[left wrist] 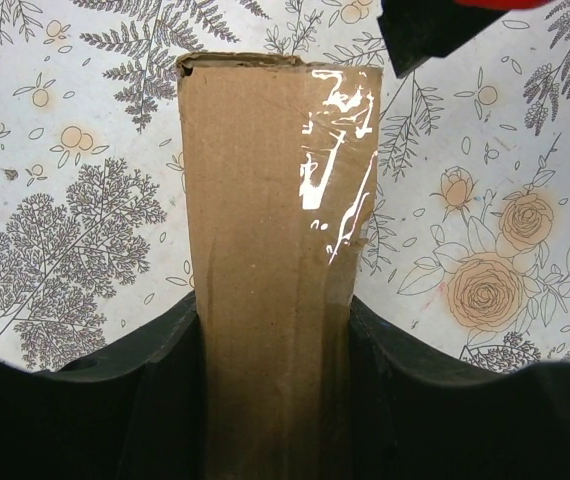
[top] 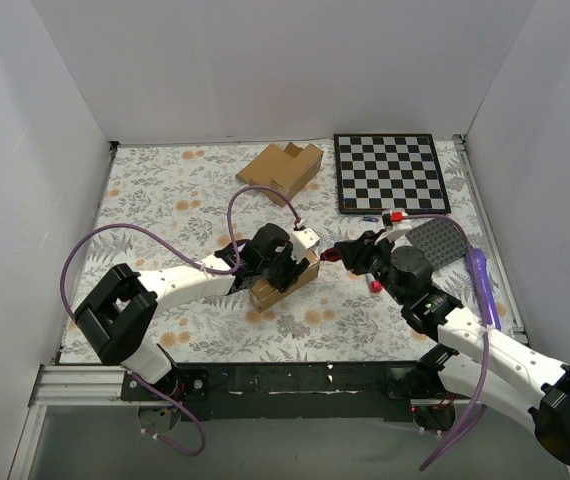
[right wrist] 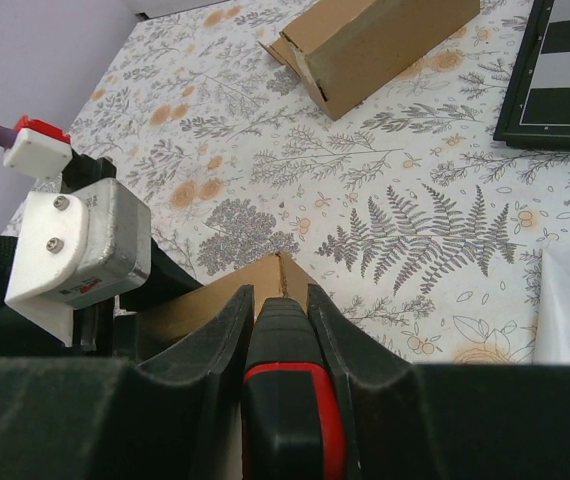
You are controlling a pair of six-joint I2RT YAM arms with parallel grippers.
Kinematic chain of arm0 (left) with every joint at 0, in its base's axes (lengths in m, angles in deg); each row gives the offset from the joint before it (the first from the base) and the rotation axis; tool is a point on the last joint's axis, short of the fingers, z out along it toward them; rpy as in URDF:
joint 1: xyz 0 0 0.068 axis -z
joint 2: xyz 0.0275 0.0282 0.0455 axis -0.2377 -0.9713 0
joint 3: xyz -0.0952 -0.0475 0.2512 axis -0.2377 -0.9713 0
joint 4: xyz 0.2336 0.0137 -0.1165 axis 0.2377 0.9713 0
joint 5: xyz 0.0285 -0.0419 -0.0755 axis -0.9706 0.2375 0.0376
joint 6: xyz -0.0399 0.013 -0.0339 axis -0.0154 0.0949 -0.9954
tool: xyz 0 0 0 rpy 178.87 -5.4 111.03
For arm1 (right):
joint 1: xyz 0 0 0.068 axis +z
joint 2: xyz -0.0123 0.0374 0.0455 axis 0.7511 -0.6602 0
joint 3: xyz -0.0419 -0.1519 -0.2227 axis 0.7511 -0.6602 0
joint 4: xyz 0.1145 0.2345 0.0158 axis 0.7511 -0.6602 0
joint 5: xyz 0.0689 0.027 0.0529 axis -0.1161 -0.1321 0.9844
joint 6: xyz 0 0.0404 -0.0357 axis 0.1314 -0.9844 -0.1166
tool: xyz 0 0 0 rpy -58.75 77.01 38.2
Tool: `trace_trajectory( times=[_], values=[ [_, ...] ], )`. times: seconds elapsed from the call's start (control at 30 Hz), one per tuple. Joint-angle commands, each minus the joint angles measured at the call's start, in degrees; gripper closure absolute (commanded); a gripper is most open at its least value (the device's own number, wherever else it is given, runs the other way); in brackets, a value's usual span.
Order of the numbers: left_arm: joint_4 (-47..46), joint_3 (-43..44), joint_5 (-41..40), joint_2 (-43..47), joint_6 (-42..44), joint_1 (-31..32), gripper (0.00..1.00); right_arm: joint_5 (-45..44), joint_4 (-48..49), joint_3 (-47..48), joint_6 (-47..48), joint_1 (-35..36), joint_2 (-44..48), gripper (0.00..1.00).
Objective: Unpack the express box
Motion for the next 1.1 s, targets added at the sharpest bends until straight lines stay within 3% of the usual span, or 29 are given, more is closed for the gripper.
trace_trajectory(
  times=[0.0, 0.13, 0.3, 0.53, 1.07],
  values=[
    [5.61, -2.78, -1.58, -3.36, 2.72, 0.97, 0.76, -1.0, 5.57, -1.24, -0.3, 0.18, 0.19, 0.99],
    [6.32, -2.43, -1.4, -3.62, 2.9, 1.15, 0.74, -1.96, 8.21, -1.94, 0.14, 0.18, -0.77, 0.99],
    [8.25, -1.37, 0.09, -3.88, 2.46, 1.15, 0.54, -2.41, 9.89, -1.33, 0.76, 0.09, -2.18, 0.99],
    [9.13, -0.4, 2.64, -3.62, 1.76, 1.15, 0.44, -2.76, 9.71, -0.63, 1.11, 0.18, -1.83, 0.99],
    [8.34, -1.19, 2.2, -2.83, 2.11, 1.15, 0.5, -2.14, 12.26, 0.61, 1.2, 0.09, -5.78, 0.99]
  ],
)
